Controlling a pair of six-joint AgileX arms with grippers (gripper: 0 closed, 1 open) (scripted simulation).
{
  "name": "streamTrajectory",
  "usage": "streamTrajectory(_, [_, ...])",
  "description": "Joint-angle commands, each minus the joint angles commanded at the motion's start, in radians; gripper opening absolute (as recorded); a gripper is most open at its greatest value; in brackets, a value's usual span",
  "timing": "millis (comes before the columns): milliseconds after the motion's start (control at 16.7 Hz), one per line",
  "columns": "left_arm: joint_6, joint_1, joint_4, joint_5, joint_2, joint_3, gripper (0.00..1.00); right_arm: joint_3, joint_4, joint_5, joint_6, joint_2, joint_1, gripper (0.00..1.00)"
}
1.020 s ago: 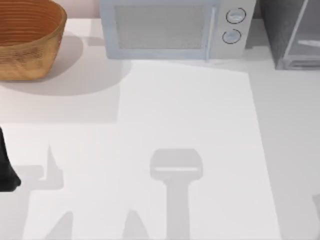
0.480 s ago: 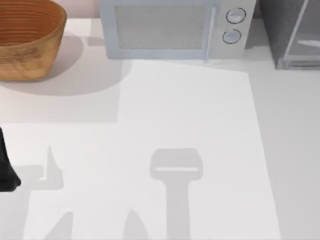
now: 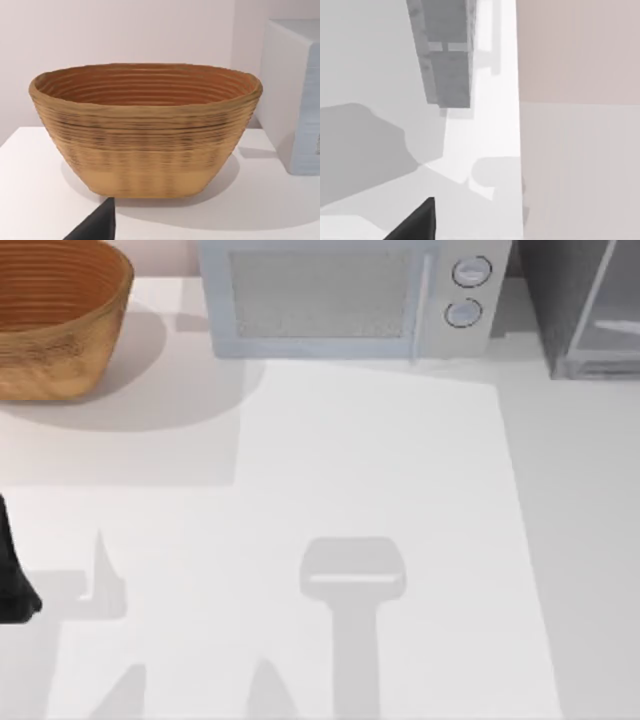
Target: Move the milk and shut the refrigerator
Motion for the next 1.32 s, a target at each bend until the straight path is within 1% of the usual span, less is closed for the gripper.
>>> streamTrajectory(300, [0.0, 0.0, 0.0, 0.0, 0.0, 0.0, 1.0, -0.001, 0.011, 0.001, 0.012, -0.001, 0.016, 1.0])
streamTrajectory(420, [0.0, 0.0, 0.0, 0.0, 0.0, 0.0, 1.0, 0.009, 0.065, -0.001, 0.06, 0.002, 0.069, 1.0])
streamTrajectory(540, [0.0, 0.0, 0.0, 0.0, 0.0, 0.0, 1.0, 0.024, 0.161, -0.001, 0.149, 0.006, 0.155, 1.0])
streamTrajectory(720, [0.0, 0.0, 0.0, 0.0, 0.0, 0.0, 1.0, 0.046, 0.374, 0.006, 0.356, 0.013, 0.32, 1.0])
streamTrajectory(900, [0.0, 0.0, 0.0, 0.0, 0.0, 0.0, 1.0, 0.056, 0.627, 0.029, 0.623, 0.022, 0.491, 1.0])
streamTrajectory(1140, [0.0, 0.0, 0.0, 0.0, 0.0, 0.0, 1.0, 0.034, 0.939, 0.087, 1.0, 0.022, 0.696, 1.0])
streamTrajectory(1320, [0.0, 0.0, 0.0, 0.0, 0.0, 0.0, 1.0, 0.004, 1.092, 0.139, 1.224, 0.019, 0.803, 1.0])
